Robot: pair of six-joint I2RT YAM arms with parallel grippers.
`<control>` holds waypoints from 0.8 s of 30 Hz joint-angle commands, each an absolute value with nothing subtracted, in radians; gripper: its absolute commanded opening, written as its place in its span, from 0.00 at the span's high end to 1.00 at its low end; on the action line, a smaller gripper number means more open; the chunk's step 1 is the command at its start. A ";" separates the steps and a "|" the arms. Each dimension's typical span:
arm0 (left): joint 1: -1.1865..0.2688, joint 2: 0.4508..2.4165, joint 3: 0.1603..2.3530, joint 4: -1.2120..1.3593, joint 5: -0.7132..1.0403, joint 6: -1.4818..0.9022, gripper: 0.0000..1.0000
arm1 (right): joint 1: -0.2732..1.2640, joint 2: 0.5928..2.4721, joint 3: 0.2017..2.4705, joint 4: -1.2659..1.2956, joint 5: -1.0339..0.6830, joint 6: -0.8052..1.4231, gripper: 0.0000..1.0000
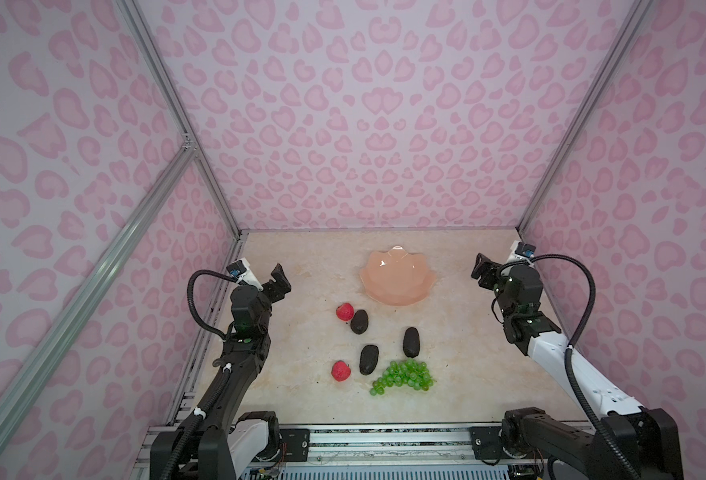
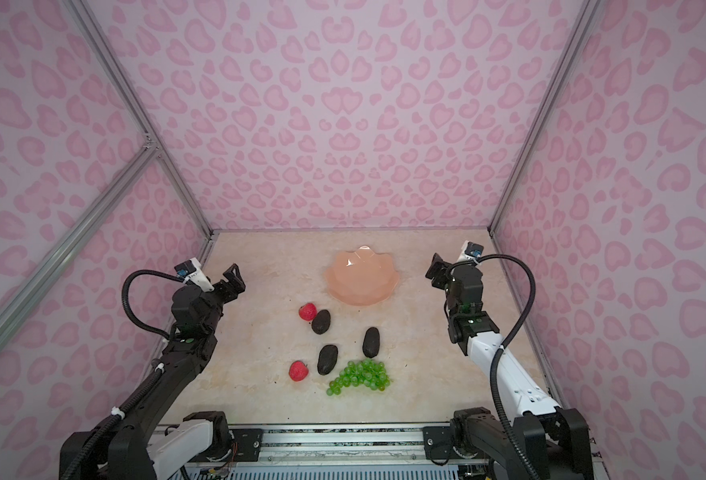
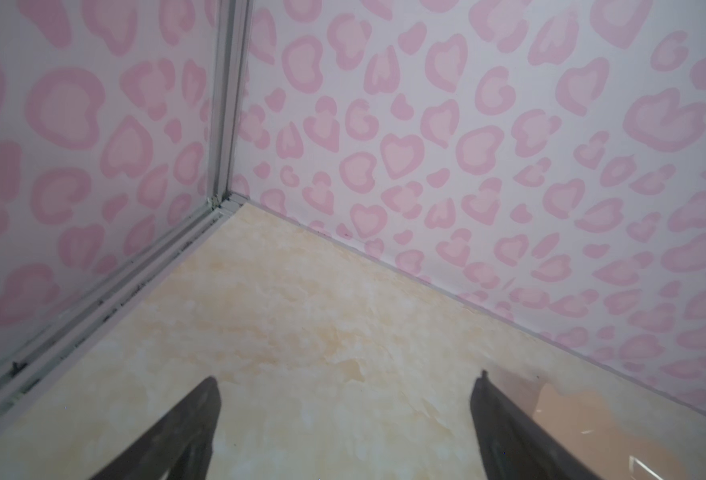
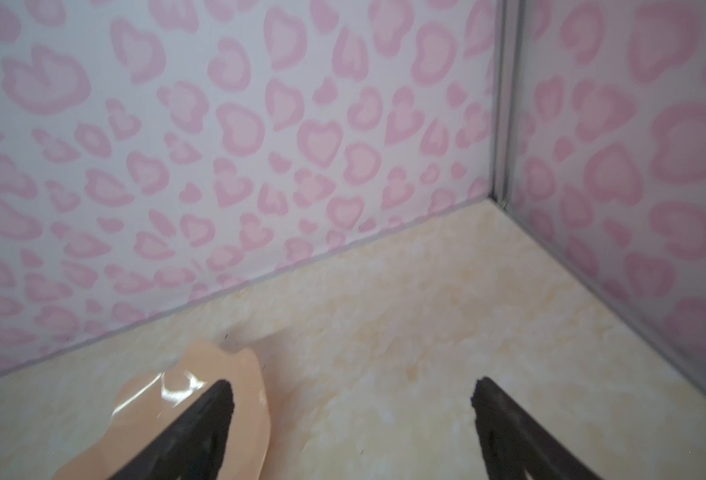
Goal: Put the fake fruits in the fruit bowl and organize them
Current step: 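Reach the right gripper to the avocado nearest the grapes and grasp it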
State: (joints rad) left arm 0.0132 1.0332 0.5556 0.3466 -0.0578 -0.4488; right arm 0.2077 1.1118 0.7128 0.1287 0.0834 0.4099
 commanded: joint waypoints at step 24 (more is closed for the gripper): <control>0.001 0.733 0.566 -0.262 0.128 -0.574 0.12 | 0.855 1.593 0.775 -0.237 0.260 0.838 0.48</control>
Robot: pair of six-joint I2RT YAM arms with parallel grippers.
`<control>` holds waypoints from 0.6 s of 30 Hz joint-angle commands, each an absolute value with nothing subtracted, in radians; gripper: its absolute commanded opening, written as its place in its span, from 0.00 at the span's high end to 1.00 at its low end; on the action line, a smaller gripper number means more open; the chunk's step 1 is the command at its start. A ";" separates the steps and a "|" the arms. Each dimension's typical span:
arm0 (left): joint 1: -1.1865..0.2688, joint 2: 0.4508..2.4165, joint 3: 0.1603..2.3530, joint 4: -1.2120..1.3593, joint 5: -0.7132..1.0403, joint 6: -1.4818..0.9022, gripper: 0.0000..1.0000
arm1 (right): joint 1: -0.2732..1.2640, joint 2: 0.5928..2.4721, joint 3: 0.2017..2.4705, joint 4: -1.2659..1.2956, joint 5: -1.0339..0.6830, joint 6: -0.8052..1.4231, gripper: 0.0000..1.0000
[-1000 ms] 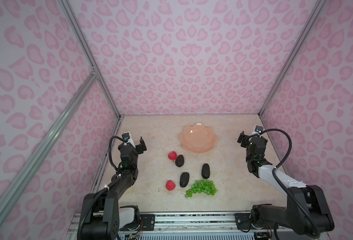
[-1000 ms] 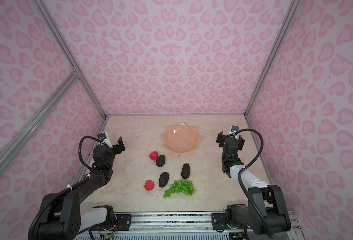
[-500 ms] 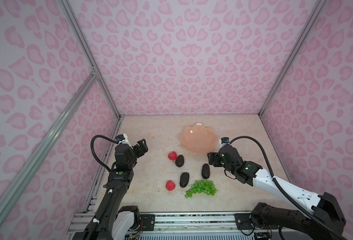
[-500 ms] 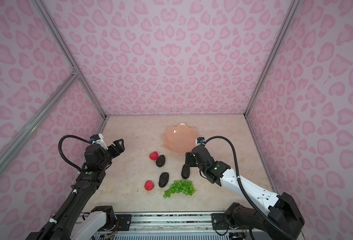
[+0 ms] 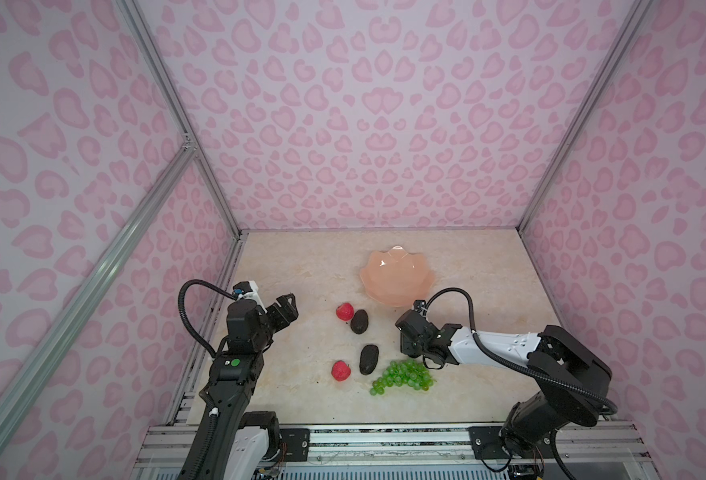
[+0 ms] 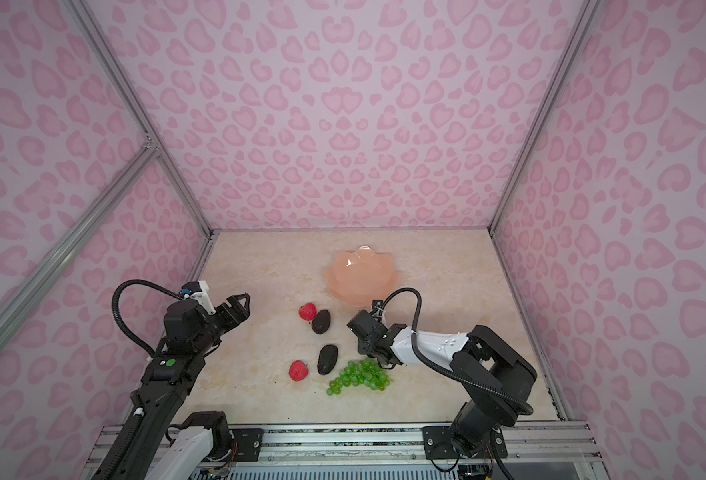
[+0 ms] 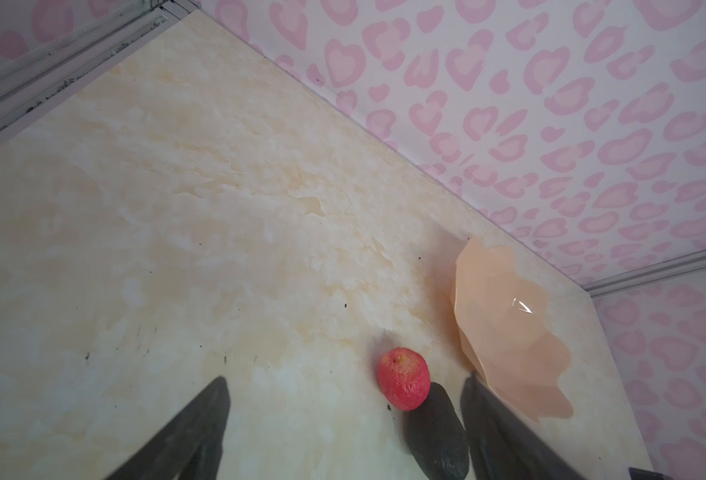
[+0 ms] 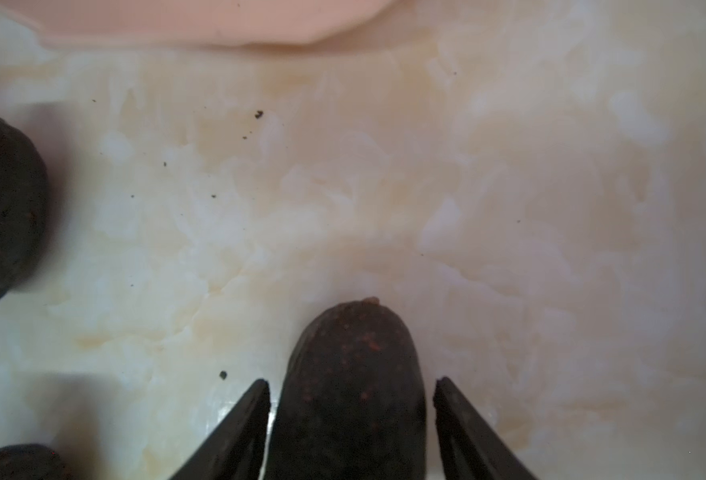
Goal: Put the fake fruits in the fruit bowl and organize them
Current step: 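Reach the right gripper to the avocado nearest the grapes and grasp it, then release the avocado into the bowl with right gripper while left reaches toward apple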
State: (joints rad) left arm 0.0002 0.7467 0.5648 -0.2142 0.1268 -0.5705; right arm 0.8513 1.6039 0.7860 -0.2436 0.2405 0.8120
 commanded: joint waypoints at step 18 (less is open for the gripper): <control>-0.240 0.602 0.494 -0.517 0.125 -0.689 0.14 | 0.684 1.769 1.356 -0.400 0.298 0.370 0.60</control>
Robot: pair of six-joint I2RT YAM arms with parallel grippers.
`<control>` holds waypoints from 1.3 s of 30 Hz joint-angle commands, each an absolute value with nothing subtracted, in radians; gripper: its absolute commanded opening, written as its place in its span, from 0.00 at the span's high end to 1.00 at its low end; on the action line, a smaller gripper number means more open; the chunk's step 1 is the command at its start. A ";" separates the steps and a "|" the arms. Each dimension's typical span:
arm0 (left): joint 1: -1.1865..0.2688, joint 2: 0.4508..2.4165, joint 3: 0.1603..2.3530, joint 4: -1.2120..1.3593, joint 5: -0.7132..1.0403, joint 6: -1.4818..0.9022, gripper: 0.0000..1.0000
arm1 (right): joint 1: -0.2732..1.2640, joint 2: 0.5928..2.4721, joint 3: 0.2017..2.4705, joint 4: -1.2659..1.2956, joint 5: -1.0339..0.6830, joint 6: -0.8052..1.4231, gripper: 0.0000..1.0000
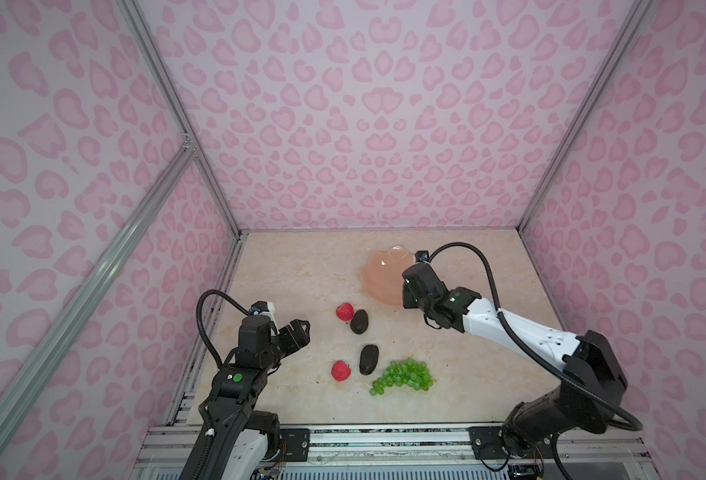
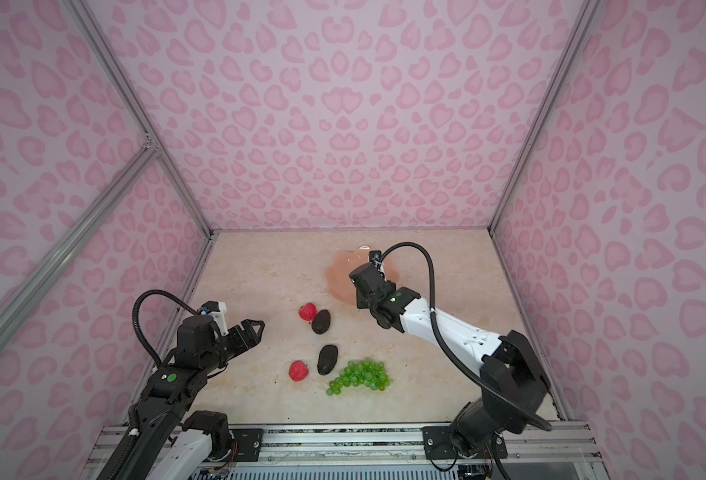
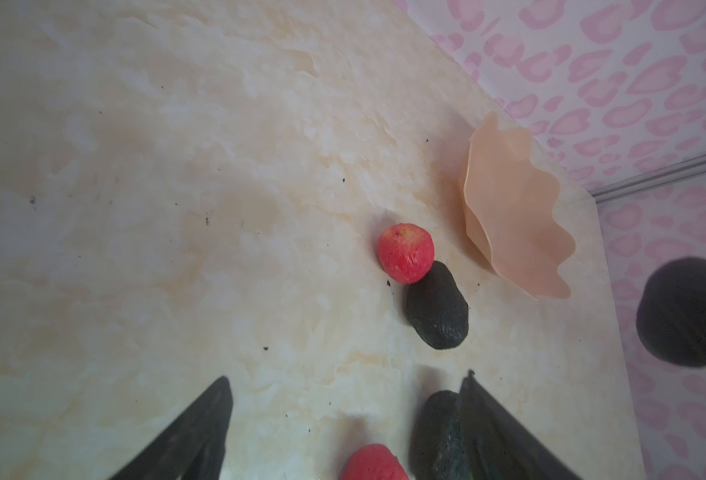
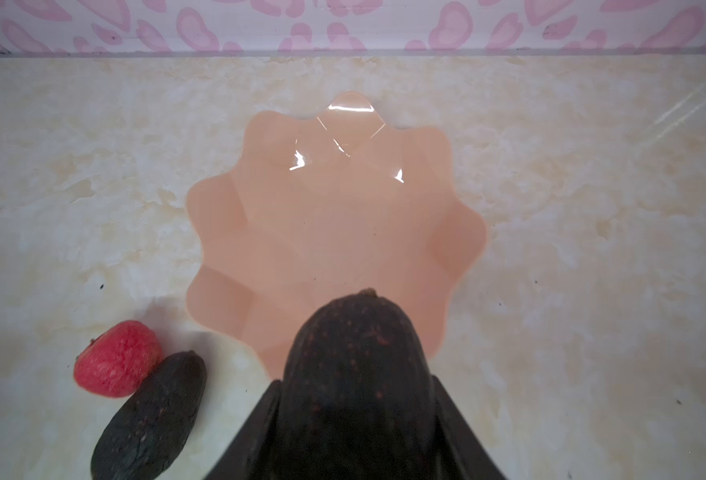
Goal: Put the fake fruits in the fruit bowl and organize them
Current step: 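Release the avocado into the bowl with right gripper while left reaches toward apple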
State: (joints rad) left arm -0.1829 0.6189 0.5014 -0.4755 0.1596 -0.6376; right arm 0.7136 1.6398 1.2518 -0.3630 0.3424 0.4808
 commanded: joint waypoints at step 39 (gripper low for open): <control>-0.738 1.043 0.386 -0.268 -0.073 -0.822 0.25 | 0.585 1.685 1.297 -0.315 0.170 0.398 0.16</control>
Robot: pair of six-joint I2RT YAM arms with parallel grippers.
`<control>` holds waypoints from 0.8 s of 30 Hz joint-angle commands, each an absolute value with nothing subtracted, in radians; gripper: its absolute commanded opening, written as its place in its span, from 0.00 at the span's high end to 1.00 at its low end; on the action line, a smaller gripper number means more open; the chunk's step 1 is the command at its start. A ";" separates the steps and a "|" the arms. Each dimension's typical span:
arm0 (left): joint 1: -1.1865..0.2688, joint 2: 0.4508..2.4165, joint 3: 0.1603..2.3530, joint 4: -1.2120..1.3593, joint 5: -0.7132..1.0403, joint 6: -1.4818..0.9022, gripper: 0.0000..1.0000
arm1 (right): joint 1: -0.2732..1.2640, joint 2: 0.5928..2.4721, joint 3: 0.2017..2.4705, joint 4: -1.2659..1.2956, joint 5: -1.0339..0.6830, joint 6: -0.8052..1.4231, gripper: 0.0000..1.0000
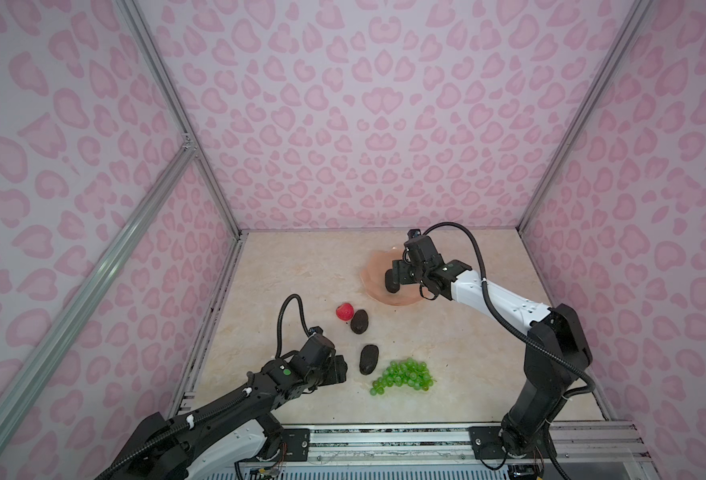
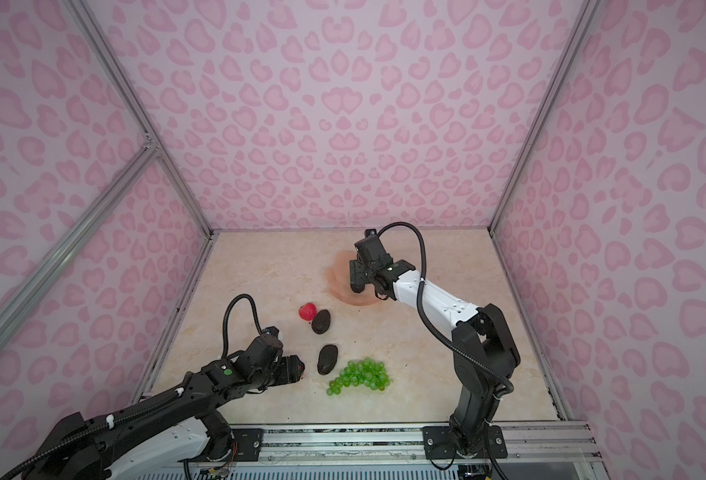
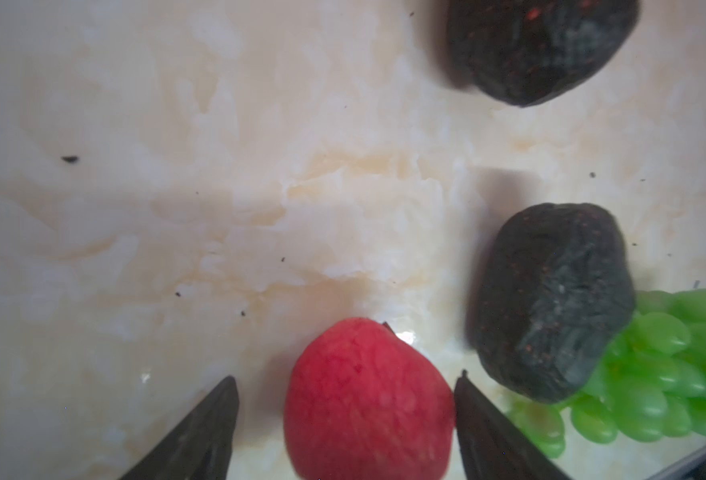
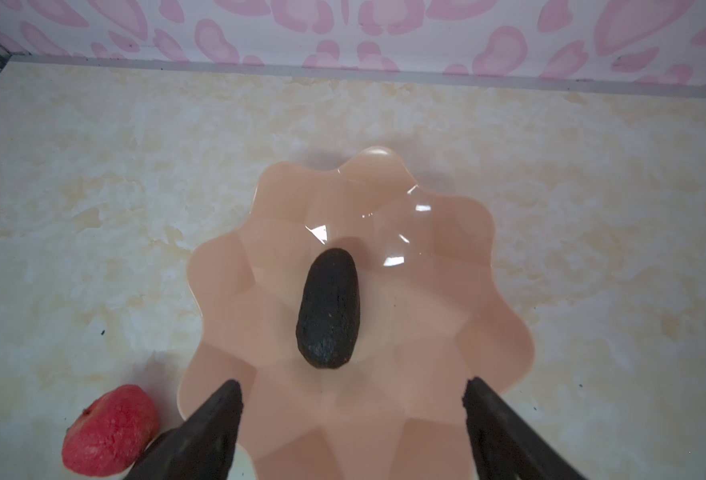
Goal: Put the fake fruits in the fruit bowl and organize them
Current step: 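Release the avocado into the bowl with right gripper while left reaches toward apple, then grasp the farther red apple with the left gripper and place it in the bowl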
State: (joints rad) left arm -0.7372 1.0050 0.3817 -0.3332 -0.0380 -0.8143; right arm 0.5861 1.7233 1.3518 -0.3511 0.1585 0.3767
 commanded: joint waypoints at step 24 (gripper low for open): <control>-0.738 1.758 1.418 -0.283 0.024 -0.360 0.56 | 0.532 1.122 0.788 -0.359 0.258 0.542 0.17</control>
State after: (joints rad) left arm -0.7376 1.6245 1.2747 -0.2718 -0.0380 -0.4644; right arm 0.5350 1.1904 0.8547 -0.3466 0.2302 0.4900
